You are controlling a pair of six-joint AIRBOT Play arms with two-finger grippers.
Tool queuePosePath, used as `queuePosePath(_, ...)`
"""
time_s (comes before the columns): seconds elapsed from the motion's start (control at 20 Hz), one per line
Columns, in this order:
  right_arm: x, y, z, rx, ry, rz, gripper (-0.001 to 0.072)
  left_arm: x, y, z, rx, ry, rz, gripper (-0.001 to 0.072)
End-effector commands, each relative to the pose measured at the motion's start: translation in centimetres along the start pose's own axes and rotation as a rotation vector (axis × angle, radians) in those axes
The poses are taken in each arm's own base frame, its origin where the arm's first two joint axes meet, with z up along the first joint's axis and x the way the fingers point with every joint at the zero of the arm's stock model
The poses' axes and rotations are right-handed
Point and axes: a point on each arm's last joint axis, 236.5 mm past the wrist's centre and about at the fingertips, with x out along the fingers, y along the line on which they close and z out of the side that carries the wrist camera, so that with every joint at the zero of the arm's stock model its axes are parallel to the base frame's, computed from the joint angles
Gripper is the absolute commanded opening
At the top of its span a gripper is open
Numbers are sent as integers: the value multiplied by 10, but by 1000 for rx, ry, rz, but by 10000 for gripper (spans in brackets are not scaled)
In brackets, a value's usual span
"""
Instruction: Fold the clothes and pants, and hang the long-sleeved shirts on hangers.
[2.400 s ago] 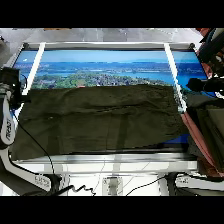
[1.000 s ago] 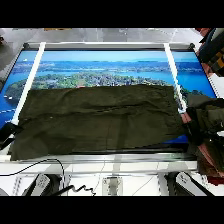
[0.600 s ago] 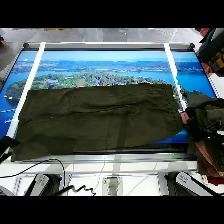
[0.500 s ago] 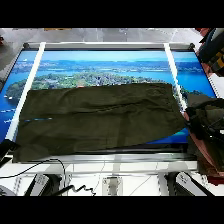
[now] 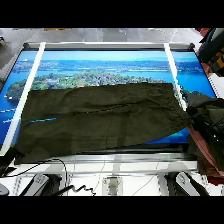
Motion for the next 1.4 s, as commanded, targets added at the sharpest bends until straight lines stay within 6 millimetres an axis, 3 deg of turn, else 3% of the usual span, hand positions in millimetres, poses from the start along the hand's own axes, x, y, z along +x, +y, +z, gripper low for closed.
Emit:
queuePosePath(0.0, -1, 3, -5, -8, 22, 12, 27, 18, 3, 8, -25, -5, -2, 631)
queuePosePath(0.1, -1, 3, -7, -14, 29, 9, 26, 21, -3, 21, -52, -47, -34, 361)
queuePosePath(0.2, -1, -1, -8, -33, 35, -7, 26, 26, -1, 26, -31, -58, -15, 329)
queuePosePath(0.25, -1, -2, -10, -40, 42, -12, 26, 28, -3, 25, -21, -47, -13, 275)
queuePosePath(0.3, -1, -2, -12, -43, 51, -10, 26, 29, -5, 23, -14, -39, -16, 76)
queuePosePath(0.35, -2, -1, -14, -43, 60, -5, 26, 28, -7, 23, -5, -38, -17, 21)
queuePosePath(0.45, -6, 2, -10, -56, 43, -4, 26, 17, -17, 27, 27, -51, -44, 20)
queuePosePath(0.55, -18, 11, 1, -97, -1, 0, 26, -7, -40, 41, 89, -115, -125, 20)
queuePosePath(0.65, -36, 24, 12, -155, -53, 10, 26, -43, -71, 70, 92, -259, -236, 20)
queuePosePath(0.85, -89, 66, 32, -267, -203, 61, 26, -135, -147, 119, 96, -565, -578, 18)
queuePosePath(0.95, -111, 83, 38, -270, -255, 87, 25, -160, -158, 134, 84, -636, -623, 16)
queuePosePath(1.15, -119, 107, 43, -264, -271, 131, 24, -174, -176, 156, 186, -699, -475, 15)
queuePosePath(1.25, -109, 126, 54, -297, -321, 154, 23, -166, -199, 166, 245, -682, -416, 15)
queuePosePath(1.35, -85, 143, 60, -275, -341, 168, 23, -150, -236, 173, 283, -639, -419, 15)
